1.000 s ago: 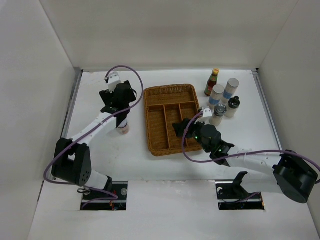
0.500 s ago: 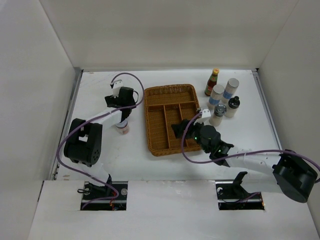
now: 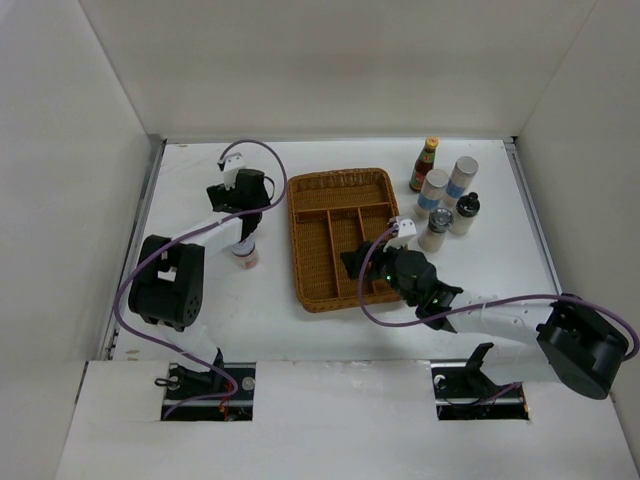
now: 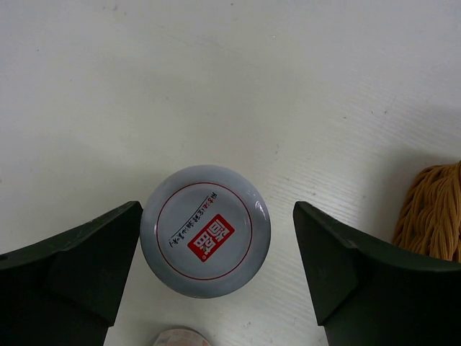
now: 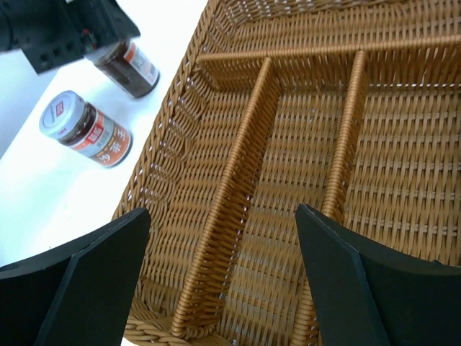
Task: Organize the condiment bottles
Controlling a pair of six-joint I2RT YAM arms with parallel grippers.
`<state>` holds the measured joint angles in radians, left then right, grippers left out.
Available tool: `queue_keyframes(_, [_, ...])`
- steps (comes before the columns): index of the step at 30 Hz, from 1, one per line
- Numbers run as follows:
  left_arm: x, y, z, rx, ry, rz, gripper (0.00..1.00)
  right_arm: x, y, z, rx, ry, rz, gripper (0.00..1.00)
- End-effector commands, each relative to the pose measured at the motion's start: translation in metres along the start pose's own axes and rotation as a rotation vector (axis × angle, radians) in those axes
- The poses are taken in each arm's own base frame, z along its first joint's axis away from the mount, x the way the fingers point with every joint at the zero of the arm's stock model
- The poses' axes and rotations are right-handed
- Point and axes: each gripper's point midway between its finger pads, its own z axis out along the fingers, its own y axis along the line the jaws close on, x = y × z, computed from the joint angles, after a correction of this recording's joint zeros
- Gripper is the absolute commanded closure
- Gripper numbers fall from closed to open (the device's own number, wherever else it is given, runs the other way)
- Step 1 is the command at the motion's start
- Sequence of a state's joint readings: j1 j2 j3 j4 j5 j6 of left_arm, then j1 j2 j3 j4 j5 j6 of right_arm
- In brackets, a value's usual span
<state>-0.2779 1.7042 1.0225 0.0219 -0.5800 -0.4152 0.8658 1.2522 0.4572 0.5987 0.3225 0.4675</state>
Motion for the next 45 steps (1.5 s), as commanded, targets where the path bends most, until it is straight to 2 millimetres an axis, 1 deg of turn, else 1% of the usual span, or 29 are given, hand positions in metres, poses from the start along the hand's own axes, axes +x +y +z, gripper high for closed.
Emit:
queue_keyframes(1, [-0.033,-0.005,0.000,0.005,-0.085,-0.040,0.15,-0.024,0.023,0.003,-0.072,-0.061,0.013,0.11])
queue_keyframes(4, [-0.036,-0.006,0.001,0.004,-0.092,-0.027,0.24,-0.019,0.022,0.004,-0.070,-0.050,0.017,0.11])
queue_keyframes(7, [-0.034,-0.008,0.003,0.013,-0.086,-0.022,0.34,-0.022,0.023,0.002,-0.074,-0.054,0.016,0.11])
queue_keyframes(9, [-0.030,-0.008,0.004,0.014,-0.077,-0.015,0.47,-0.024,0.022,0.001,-0.074,-0.062,0.025,0.11])
queue_keyframes(11, [-0.032,-0.005,0.001,0.010,-0.087,-0.021,0.58,-0.022,0.020,0.002,-0.065,-0.053,0.028,0.11])
queue_keyframes(12, [-0.035,-0.005,-0.002,0.012,-0.095,-0.027,0.61,-0.022,0.021,0.001,-0.069,-0.053,0.025,0.11])
queue_keyframes(14, [-0.050,-0.007,-0.012,0.025,-0.126,-0.041,0.65,-0.023,0.021,0.001,-0.072,-0.059,0.029,0.11])
queue_keyframes(17, [-0.086,-0.007,-0.034,0.048,-0.206,-0.072,0.67,-0.020,0.020,0.003,-0.068,-0.045,0.027,0.11])
queue_keyframes(19, [-0.110,-0.013,-0.048,0.086,-0.255,-0.104,0.67,-0.024,0.021,0.001,-0.070,-0.059,0.027,0.11])
queue_keyframes(20, [-0.119,-0.016,-0.054,0.098,-0.269,-0.113,0.67,-0.025,0.020,0.000,-0.068,-0.065,0.032,0.11])
queue_keyframes(21, [-0.131,-0.025,-0.066,0.133,-0.293,-0.121,0.67,-0.025,0.017,0.000,-0.062,-0.068,0.035,0.11])
queue_keyframes(23, [-0.146,-0.042,-0.084,0.189,-0.328,-0.132,0.67,-0.028,0.012,0.000,-0.046,-0.072,0.052,0.12])
queue_keyframes(26, [-0.162,-0.074,-0.108,0.275,-0.360,-0.138,0.66,-0.031,0.011,-0.002,-0.046,-0.088,0.062,0.12])
queue_keyframes(29, [-0.162,-0.116,-0.122,0.379,-0.351,-0.119,0.66,-0.031,0.005,-0.002,-0.026,-0.089,0.076,0.12])
queue_keyframes(31, [-0.157,-0.143,-0.125,0.428,-0.338,-0.107,0.66,-0.035,0.006,-0.003,-0.029,-0.097,0.078,0.12])
queue_keyframes(33, [-0.152,-0.166,-0.121,0.451,-0.324,-0.090,0.66,-0.035,0.004,-0.004,-0.027,-0.103,0.081,0.12])
queue_keyframes(34, [-0.149,-0.175,-0.119,0.461,-0.317,-0.081,0.66,-0.036,0.001,-0.003,-0.018,-0.106,0.085,0.12])
queue_keyframes(36, [-0.143,-0.189,-0.113,0.472,-0.307,-0.068,0.66,-0.036,0.000,-0.003,-0.018,-0.101,0.085,0.12])
queue_keyframes(37, [-0.141,-0.195,-0.109,0.475,-0.302,-0.064,0.66,-0.038,0.000,-0.004,-0.017,-0.107,0.084,0.12])
queue_keyframes(39, [-0.130,-0.206,-0.096,0.476,-0.276,-0.042,0.66,-0.042,-0.001,-0.007,-0.018,-0.122,0.086,0.12])
queue_keyframes(41, [-0.122,-0.209,-0.087,0.467,-0.255,-0.028,0.66,-0.042,-0.004,-0.007,-0.009,-0.124,0.093,0.12])
queue_keyframes(45, [-0.107,-0.206,-0.066,0.433,-0.229,-0.013,0.65,-0.046,-0.003,-0.008,-0.015,-0.134,0.091,0.12])
